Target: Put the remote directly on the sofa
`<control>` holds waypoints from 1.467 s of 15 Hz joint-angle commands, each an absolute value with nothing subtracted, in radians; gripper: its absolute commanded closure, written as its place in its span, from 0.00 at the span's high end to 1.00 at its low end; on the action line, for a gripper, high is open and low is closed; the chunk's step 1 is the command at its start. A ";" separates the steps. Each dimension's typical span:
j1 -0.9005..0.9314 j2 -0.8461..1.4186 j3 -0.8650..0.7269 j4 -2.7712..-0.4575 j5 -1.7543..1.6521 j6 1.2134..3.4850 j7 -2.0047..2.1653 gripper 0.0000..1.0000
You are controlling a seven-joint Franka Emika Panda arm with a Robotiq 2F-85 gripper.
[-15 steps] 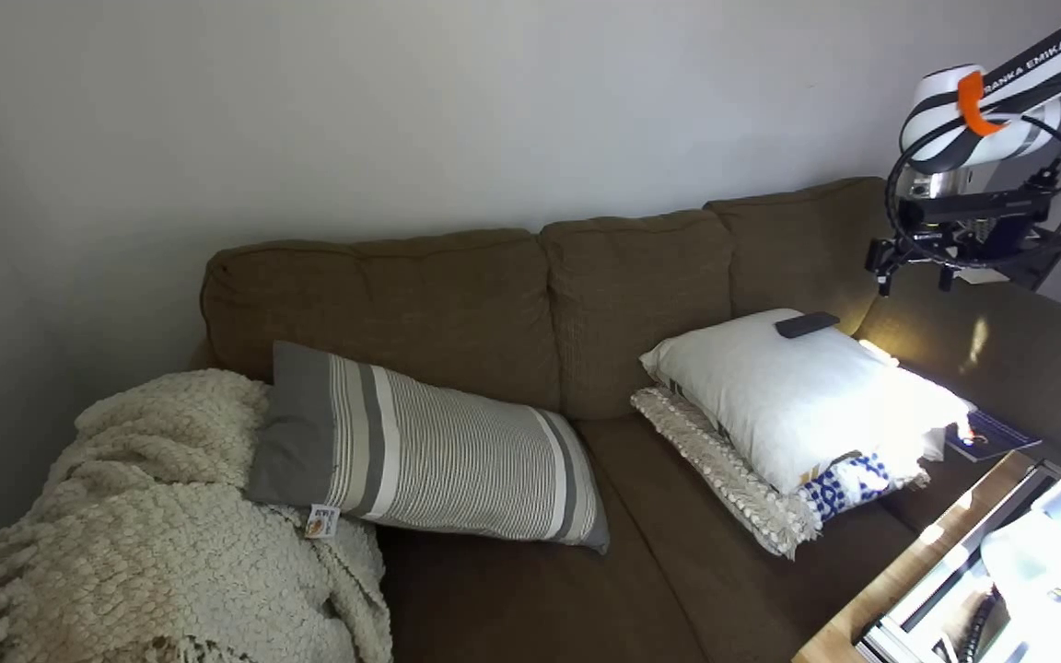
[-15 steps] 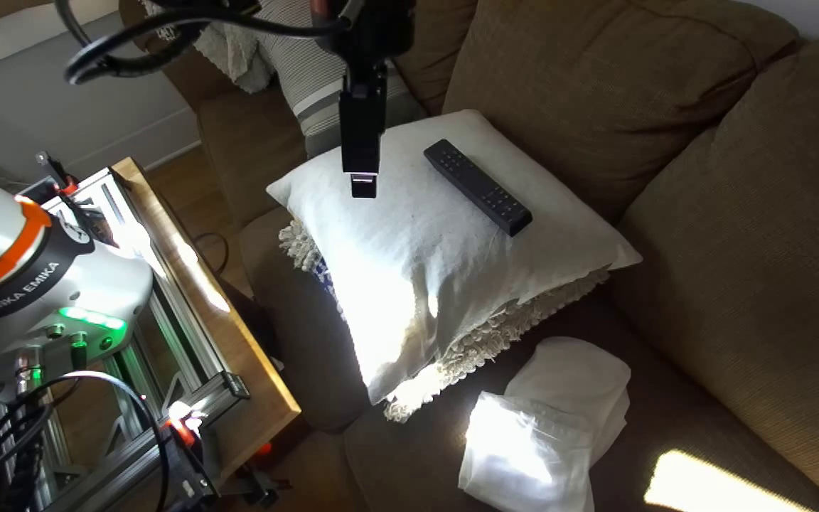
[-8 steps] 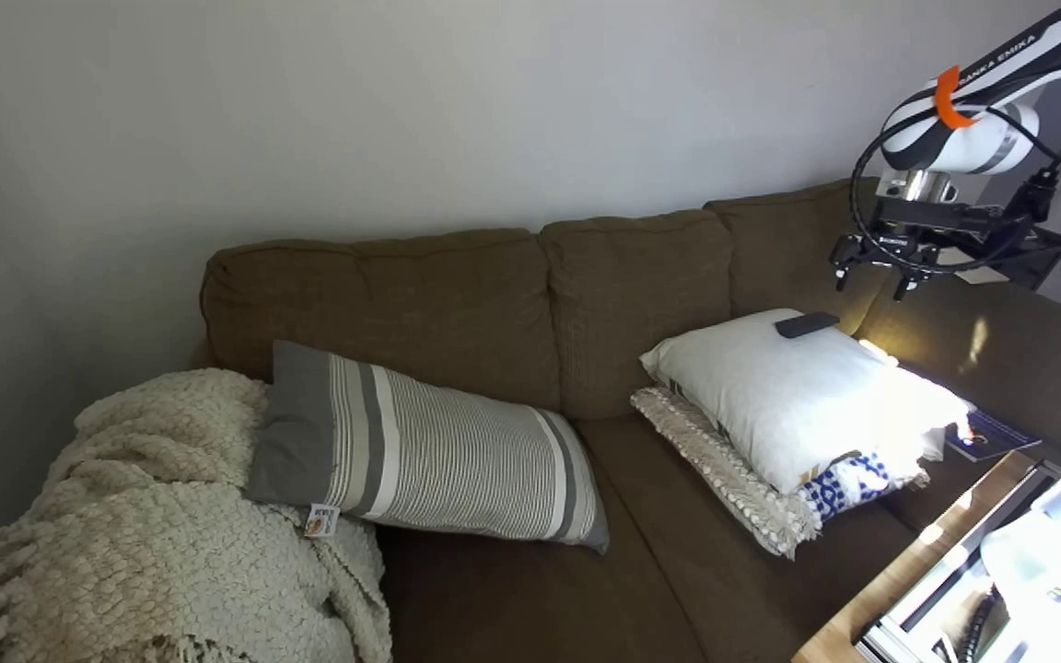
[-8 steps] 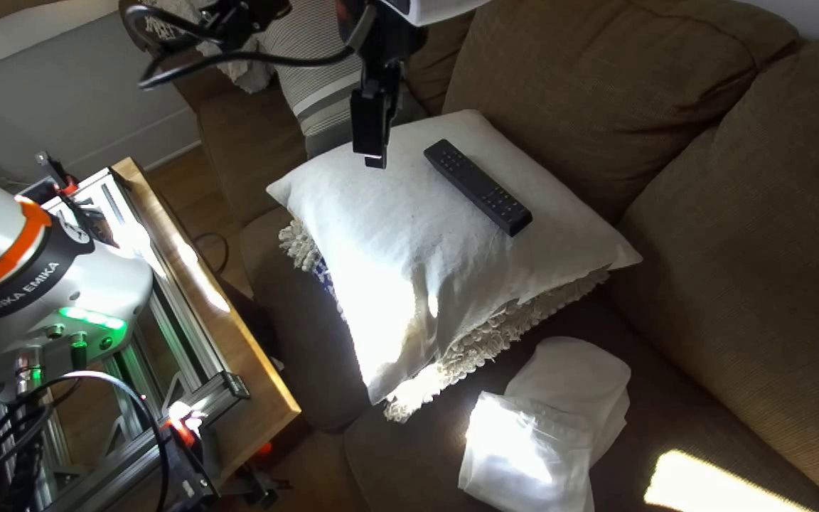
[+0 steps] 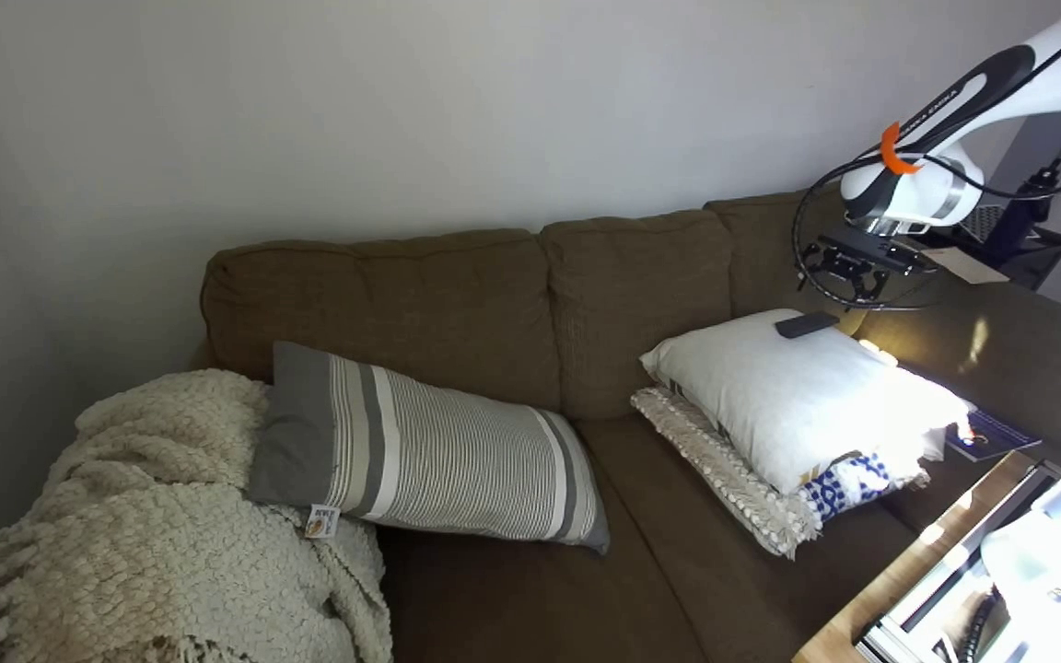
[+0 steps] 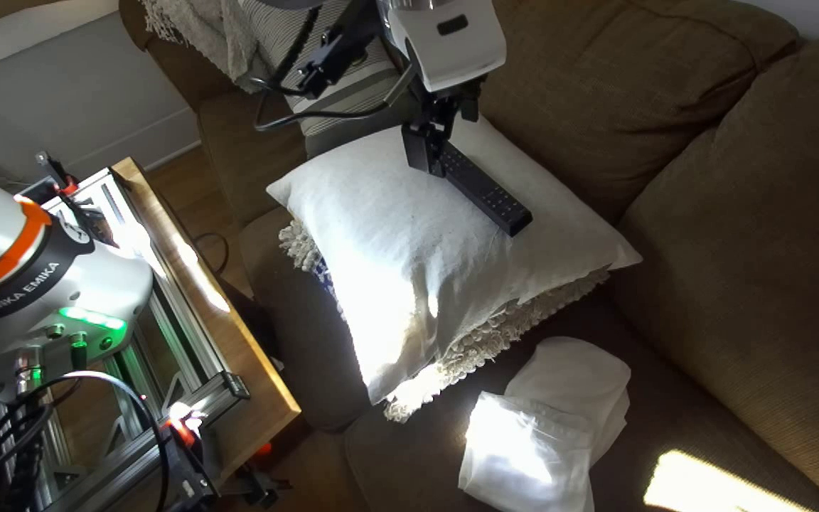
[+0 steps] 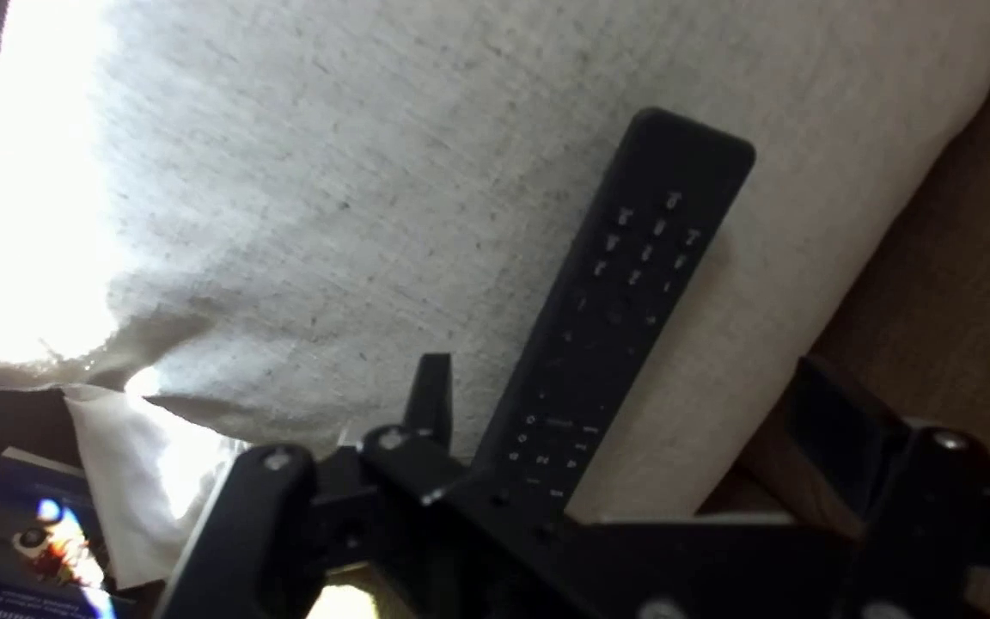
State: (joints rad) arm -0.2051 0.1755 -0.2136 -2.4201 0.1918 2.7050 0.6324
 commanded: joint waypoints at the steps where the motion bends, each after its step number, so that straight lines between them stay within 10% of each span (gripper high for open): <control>1: -0.160 0.306 -0.255 -2.388 0.208 2.822 0.814 1.00; 6: -0.183 0.435 -0.227 -2.312 0.293 2.787 0.825 1.00; 14: -0.193 0.450 -0.241 -2.252 0.324 2.716 0.808 0.27; 22: -0.238 0.448 -0.311 -2.204 0.293 2.619 0.793 0.26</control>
State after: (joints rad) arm -0.1914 0.4486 -0.2636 -2.2417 0.3048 2.6969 0.8225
